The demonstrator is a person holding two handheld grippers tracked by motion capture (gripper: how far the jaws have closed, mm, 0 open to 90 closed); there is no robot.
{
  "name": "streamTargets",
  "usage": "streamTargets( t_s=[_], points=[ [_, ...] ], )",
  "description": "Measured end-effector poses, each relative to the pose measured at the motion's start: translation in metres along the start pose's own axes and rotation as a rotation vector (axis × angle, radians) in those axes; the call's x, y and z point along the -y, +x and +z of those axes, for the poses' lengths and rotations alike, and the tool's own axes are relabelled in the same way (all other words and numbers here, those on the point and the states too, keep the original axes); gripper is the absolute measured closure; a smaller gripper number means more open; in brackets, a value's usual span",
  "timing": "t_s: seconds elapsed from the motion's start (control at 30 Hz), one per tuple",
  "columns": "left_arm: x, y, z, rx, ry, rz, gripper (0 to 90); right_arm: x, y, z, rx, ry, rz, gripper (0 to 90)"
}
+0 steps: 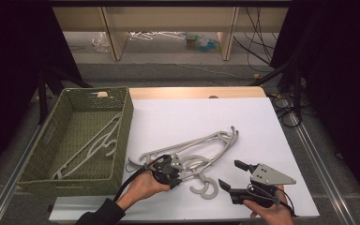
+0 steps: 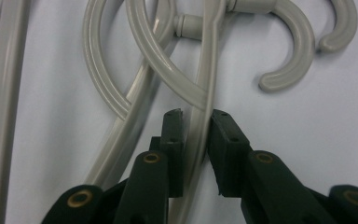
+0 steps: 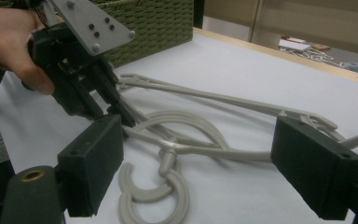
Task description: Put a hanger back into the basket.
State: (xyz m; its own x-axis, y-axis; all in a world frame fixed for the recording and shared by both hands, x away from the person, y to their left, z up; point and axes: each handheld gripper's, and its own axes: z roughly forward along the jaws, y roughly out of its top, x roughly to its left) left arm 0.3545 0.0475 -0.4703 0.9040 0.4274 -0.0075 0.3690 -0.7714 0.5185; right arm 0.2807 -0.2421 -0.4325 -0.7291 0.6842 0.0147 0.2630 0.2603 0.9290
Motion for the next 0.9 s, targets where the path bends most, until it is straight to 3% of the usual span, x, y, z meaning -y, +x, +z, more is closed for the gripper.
streamTargets(
  t_s=[0.1, 0.17, 0.27, 0.3, 0.37, 0.43, 0.47, 0.53, 0.67, 0.77, 0.8, 0.83, 0.87, 0.9],
  points=[
    [-0.003, -0.003, -0.004, 0.023, -0.021, 0.020, 78.9, 0.000, 0.000, 0.001, -0.011, -0.016, 0.005, 17.9],
    [-0.007, -0.005, -0.011, 0.029, -0.054, 0.032, 80.1, 0.000, -0.002, 0.000, 0.010, -0.013, -0.011, 17.9],
    [-0.009, -0.004, -0.019, 0.036, -0.066, 0.048, 80.7, 0.000, -0.002, -0.001, 0.003, 0.004, 0.005, 17.9],
    [-0.010, -0.003, -0.023, 0.035, -0.067, 0.064, 80.9, 0.000, -0.003, 0.000, 0.009, -0.016, -0.007, 17.9],
    [-0.012, -0.001, -0.033, 0.035, -0.127, 0.033, 81.0, 0.000, -0.002, -0.002, 0.011, -0.009, -0.001, 17.9],
    [-0.012, 0.001, -0.036, 0.040, -0.152, 0.021, 81.1, -0.001, -0.002, -0.003, 0.016, -0.026, 0.007, 17.9],
    [-0.012, 0.004, -0.040, 0.039, -0.135, 0.045, 81.1, -0.001, -0.003, -0.003, 0.018, -0.023, 0.007, 17.9],
    [-0.012, 0.009, -0.047, 0.038, -0.139, 0.049, 81.2, -0.001, -0.003, -0.004, 0.017, -0.023, 0.010, 17.9],
    [-0.007, 0.018, -0.053, 0.012, -0.151, 0.010, 81.2, -0.001, -0.004, -0.004, 0.016, -0.058, 0.012, 17.9],
    [-0.004, 0.026, -0.057, 0.012, -0.173, -0.019, 81.3, -0.002, -0.004, -0.005, 0.021, -0.046, 0.005, 17.9],
    [-0.003, 0.028, -0.060, 0.012, -0.185, -0.036, 81.3, -0.001, -0.003, -0.003, 0.004, -0.050, 0.023, 17.9],
    [-0.003, 0.029, -0.062, 0.015, -0.201, -0.046, 81.3, -0.001, -0.005, -0.004, 0.013, -0.050, -0.008, 17.9],
    [-0.003, 0.030, -0.067, 0.006, -0.254, -0.091, 81.3, -0.001, -0.005, -0.004, 0.011, -0.049, -0.004, 17.9],
    [-0.003, 0.030, -0.067, 0.006, -0.254, -0.091, 81.3, -0.001, -0.005, -0.004, 0.011, -0.049, -0.004, 17.9]
  ],
)
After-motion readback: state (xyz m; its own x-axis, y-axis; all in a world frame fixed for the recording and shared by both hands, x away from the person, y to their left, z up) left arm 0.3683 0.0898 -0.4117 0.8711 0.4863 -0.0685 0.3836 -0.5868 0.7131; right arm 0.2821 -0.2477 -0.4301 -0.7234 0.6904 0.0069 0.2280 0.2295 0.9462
